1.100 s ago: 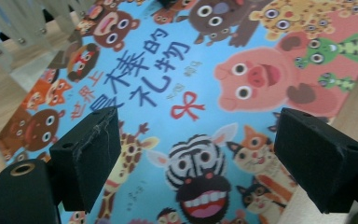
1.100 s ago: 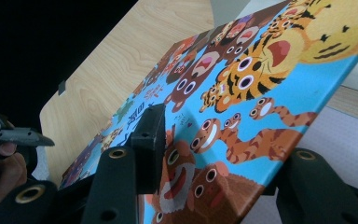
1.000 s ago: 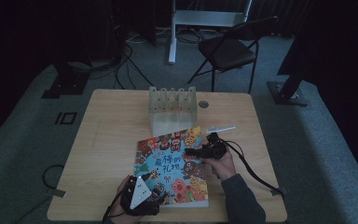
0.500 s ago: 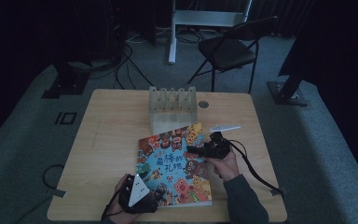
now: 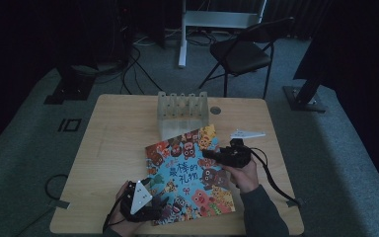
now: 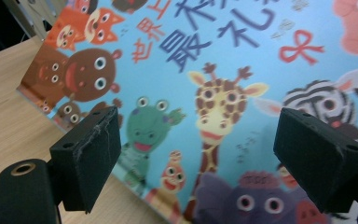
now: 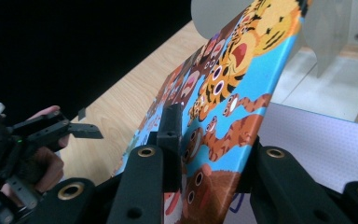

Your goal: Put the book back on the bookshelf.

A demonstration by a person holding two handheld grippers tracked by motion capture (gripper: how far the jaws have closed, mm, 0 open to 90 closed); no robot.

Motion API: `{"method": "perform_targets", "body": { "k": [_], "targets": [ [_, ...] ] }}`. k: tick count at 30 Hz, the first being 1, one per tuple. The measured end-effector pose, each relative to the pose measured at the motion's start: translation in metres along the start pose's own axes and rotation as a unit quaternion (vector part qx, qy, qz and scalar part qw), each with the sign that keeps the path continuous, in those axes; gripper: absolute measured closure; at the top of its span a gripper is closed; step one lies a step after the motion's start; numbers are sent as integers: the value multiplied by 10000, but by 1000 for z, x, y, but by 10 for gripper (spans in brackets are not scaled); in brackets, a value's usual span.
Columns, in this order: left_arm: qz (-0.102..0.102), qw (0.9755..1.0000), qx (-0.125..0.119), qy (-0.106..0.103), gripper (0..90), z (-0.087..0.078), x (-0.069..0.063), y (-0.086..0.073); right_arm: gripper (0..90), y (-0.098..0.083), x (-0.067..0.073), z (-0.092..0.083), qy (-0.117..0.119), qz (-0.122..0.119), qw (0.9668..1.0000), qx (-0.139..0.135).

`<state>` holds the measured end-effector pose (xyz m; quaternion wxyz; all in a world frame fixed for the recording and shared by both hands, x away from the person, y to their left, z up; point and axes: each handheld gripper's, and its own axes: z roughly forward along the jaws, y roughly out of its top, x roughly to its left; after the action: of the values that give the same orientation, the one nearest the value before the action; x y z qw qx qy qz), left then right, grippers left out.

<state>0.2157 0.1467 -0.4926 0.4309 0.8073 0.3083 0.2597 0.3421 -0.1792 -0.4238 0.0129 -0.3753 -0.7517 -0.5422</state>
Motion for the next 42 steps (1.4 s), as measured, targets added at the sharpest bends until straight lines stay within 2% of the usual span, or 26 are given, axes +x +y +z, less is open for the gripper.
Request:
{"method": "perform_targets", "body": {
  "k": [6, 8, 13, 16, 21, 22, 28, 31, 37, 42],
  "targets": [
    [-126, 9999, 27, -38, 162, 0, 9, 0, 764, 3, 4, -10, 133, -34, 9997, -202],
    [-304, 9995, 23, -93, 165, 2, 17, -1, 777, 5, 6, -14, 184, -83, 9994, -270],
    [-522, 9985, -18, -159, 185, 4, 30, -1, 796, 8, 6, -20, 266, -69, 9989, -371],
    [-581, 9981, -15, -187, 203, 6, 35, 0, 803, 10, 6, -22, 282, -79, 9987, -412],
    [-781, 9966, -30, -264, 212, 12, 46, 0, 814, 12, 7, -28, 346, -139, 9980, -519],
    [-876, 9956, -44, -326, 213, 14, 49, 0, 815, 13, 7, -30, 355, -169, 9978, -539],
    [-1090, 9930, -134, -423, 234, 20, 56, -1, 824, 15, 9, -36, 355, -270, 9962, -744],
    [-1124, 9925, -126, -470, 240, 22, 58, -1, 825, 16, 11, -38, 346, -313, 9960, -765],
    [-1331, 9881, -133, -764, 264, 35, 63, -1, 825, 16, 12, -40, 385, -377, 9952, -818],
    [-1302, 9875, -104, -883, 263, 40, 63, 1, 826, 16, 11, -41, 412, -398, 9948, -843]
  ]
}}
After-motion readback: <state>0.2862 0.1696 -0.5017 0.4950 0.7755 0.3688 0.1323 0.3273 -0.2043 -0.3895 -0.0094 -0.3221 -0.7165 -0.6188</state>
